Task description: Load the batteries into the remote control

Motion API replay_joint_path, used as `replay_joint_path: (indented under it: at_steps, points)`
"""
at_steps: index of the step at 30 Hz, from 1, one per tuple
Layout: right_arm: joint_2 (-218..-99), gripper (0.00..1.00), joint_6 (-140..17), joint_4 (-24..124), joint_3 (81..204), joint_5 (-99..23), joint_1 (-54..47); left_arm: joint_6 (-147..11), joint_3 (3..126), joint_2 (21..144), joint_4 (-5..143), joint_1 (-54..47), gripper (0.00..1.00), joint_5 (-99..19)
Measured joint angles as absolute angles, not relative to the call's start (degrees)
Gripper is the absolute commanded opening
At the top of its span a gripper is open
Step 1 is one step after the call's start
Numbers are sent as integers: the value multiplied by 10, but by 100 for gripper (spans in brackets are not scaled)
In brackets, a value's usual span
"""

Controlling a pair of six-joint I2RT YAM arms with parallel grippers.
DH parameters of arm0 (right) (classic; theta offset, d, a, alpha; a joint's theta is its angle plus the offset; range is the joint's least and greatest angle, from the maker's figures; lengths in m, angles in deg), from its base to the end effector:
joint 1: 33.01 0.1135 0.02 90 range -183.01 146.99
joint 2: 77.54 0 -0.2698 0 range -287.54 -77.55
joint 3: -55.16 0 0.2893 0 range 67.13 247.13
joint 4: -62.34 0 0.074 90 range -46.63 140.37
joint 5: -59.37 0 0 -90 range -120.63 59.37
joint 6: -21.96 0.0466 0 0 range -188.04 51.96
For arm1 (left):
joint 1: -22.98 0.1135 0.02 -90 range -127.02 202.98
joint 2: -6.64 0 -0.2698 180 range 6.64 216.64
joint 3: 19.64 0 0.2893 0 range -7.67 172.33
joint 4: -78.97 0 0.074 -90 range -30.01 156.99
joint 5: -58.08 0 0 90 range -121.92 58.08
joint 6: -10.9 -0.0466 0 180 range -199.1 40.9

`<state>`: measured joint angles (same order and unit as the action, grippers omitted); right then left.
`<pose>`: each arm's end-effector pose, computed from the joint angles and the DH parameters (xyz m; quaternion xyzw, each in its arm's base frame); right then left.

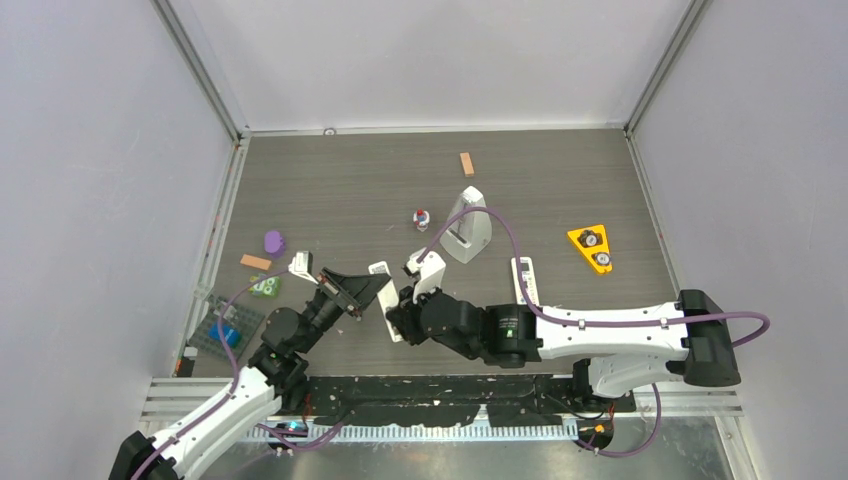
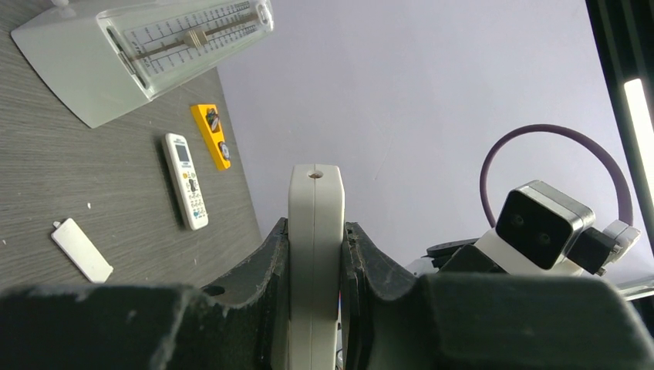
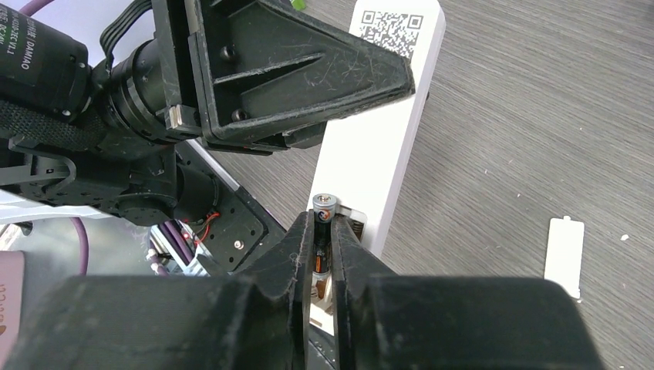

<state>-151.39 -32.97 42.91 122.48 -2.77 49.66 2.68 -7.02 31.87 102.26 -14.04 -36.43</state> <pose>0.0645 0.3304 0.2893 -0.2153 0.8045 0.3350 0.4408 0.1388 -0.1093 0.1877 -0.2148 0.6012 -0.6749 0.3700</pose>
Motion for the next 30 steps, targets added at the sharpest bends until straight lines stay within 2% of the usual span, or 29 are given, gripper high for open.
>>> replay_joint_path:
  at_steps: [8, 21, 24, 27, 30]
  points:
    - [-1510, 27, -306, 415, 1228, -22, 503, 33, -70, 319, 1034, -140, 0, -362]
    - [-1510, 34, -288, 389, 1246, -23, 512, 35, -70, 304, 1044, -140, 0, -353]
    - [-1510, 25, -288, 379, 1258, -17, 513, 35, -70, 297, 1044, -140, 0, -352]
    - [-1510, 12, -292, 365, 1268, -6, 512, 38, -70, 293, 1043, -140, 0, -352]
    - [-1511, 8, -299, 354, 1275, 5, 512, 45, -70, 292, 1041, -140, 0, -352]
